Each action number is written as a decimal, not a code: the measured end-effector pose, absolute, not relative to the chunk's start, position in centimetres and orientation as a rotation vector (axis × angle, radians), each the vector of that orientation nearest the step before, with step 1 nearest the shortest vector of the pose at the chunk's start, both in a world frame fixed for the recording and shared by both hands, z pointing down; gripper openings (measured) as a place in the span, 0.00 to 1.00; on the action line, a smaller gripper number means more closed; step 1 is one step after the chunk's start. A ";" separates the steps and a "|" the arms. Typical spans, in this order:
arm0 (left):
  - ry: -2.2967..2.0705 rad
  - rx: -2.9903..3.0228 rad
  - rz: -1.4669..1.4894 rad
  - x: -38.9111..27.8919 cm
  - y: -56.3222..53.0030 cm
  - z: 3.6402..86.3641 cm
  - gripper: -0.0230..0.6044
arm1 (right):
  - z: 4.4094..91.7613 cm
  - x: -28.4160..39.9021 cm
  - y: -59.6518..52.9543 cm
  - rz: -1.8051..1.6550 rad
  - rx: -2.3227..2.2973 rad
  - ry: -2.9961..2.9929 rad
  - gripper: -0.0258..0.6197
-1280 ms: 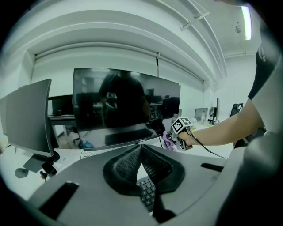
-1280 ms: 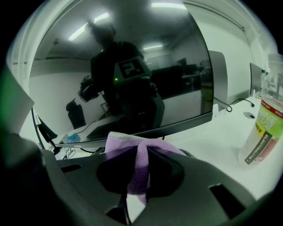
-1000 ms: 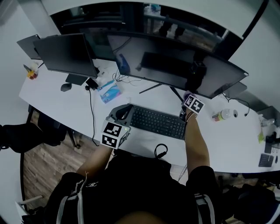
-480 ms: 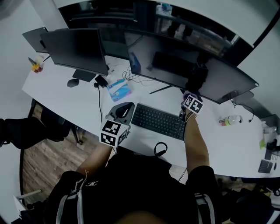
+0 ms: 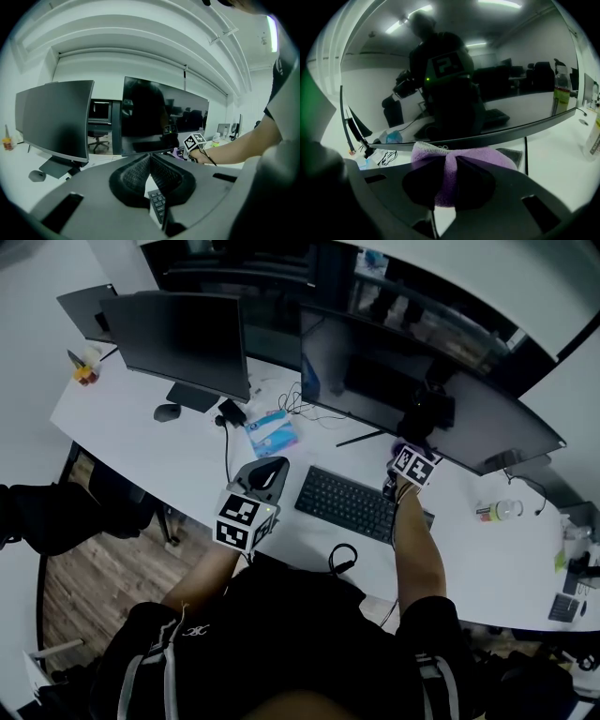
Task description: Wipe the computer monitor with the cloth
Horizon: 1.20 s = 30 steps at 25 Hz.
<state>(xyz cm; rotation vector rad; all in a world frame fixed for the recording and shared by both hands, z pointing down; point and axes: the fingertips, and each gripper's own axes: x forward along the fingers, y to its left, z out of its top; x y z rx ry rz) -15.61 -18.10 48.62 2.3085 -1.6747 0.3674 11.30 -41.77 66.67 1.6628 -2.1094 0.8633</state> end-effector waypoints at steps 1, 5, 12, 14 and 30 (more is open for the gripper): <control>-1.675 2.307 0.365 -16.0 -18.1 48.6 0.06 | 66.7 10.8 -41.8 0.861 1.658 -2.112 0.16; -1.682 2.296 0.355 -17.7 -18.1 48.7 0.06 | 66.7 8.3 -41.8 0.849 1.629 -2.126 0.16; -1.694 2.280 0.362 -21.3 -18.3 49.0 0.06 | 67.0 3.1 -41.9 0.837 1.577 -2.154 0.16; -1.697 2.281 0.365 -22.4 -18.4 49.0 0.06 | 66.9 2.0 -42.0 0.834 1.591 -2.151 0.16; -1.621 2.333 0.347 -27.9 -20.2 49.9 0.06 | 67.0 -2.7 -41.3 0.960 1.682 -2.163 0.16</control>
